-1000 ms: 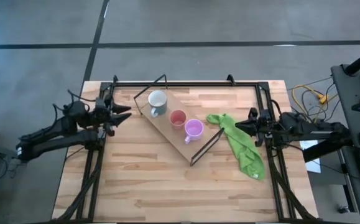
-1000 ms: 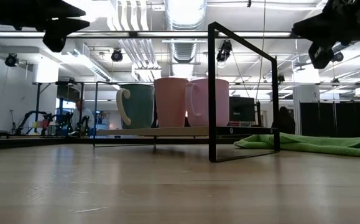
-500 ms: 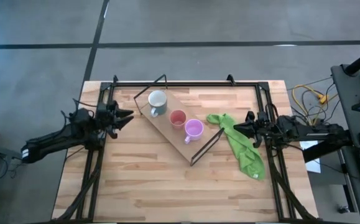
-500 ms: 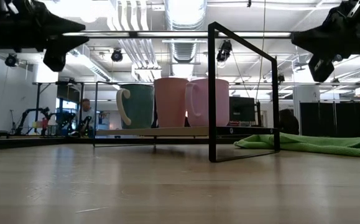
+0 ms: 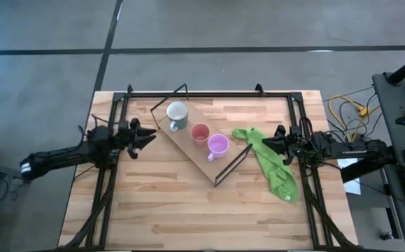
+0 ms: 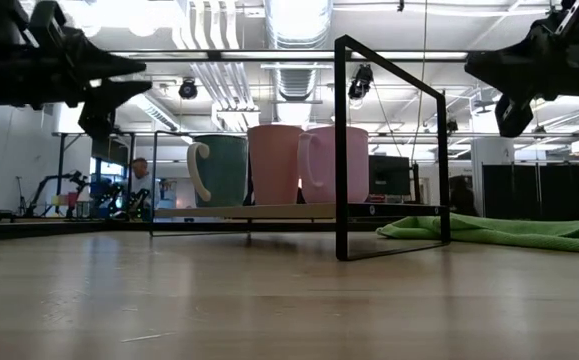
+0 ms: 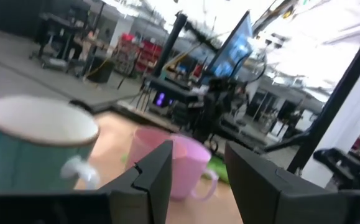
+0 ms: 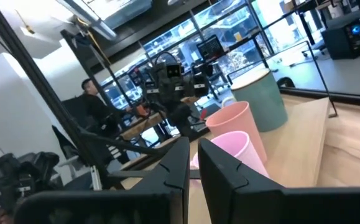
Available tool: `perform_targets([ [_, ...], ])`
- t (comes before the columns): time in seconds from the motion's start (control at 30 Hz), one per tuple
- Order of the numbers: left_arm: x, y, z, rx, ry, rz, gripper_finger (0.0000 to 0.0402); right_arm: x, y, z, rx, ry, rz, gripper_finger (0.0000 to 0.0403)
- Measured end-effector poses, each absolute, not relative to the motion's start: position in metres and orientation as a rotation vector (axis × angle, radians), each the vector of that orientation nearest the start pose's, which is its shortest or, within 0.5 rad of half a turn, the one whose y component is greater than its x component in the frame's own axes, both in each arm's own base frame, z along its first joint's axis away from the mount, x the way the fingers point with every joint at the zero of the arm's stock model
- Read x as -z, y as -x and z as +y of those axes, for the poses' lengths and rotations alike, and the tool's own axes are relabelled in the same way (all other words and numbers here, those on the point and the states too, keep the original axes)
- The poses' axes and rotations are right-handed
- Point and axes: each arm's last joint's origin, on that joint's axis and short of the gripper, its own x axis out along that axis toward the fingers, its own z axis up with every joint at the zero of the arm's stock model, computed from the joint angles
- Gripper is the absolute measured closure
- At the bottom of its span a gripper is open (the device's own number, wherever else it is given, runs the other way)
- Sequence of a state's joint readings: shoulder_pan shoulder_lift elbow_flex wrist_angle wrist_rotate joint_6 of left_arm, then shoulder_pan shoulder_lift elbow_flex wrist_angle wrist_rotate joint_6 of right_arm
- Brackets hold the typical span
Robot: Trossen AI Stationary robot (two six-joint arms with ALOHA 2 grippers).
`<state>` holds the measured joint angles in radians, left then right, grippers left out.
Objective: Stack small to large cups/mugs on shelf
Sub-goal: Return to Home Position
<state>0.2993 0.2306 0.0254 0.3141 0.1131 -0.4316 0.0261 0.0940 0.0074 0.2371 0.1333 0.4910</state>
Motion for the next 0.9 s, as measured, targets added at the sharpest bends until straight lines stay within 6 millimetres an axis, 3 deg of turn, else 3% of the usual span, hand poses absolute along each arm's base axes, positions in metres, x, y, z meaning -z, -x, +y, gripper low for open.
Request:
perform_targets([
  [0.2, -0.172, -0.110, 0.030, -0.178, 0.422, -0.075, 0.0269, -0.180, -0.102, -0.001, 0.072, -0.511, -0.152, 0.0374],
  [0.53, -0.176, -0.105, 0.029, -0.160, 0.411, -0.113, 0.0269, -0.180, -0.102, -0.001, 0.071, -0.507, -0.155, 0.0374],
  [0.9, -0.171, -0.103, 0.028, -0.167, 0.429, -0.071, 0.0269, -0.164, -0.102, -0.001, 0.112, -0.529, 0.001, 0.0374],
])
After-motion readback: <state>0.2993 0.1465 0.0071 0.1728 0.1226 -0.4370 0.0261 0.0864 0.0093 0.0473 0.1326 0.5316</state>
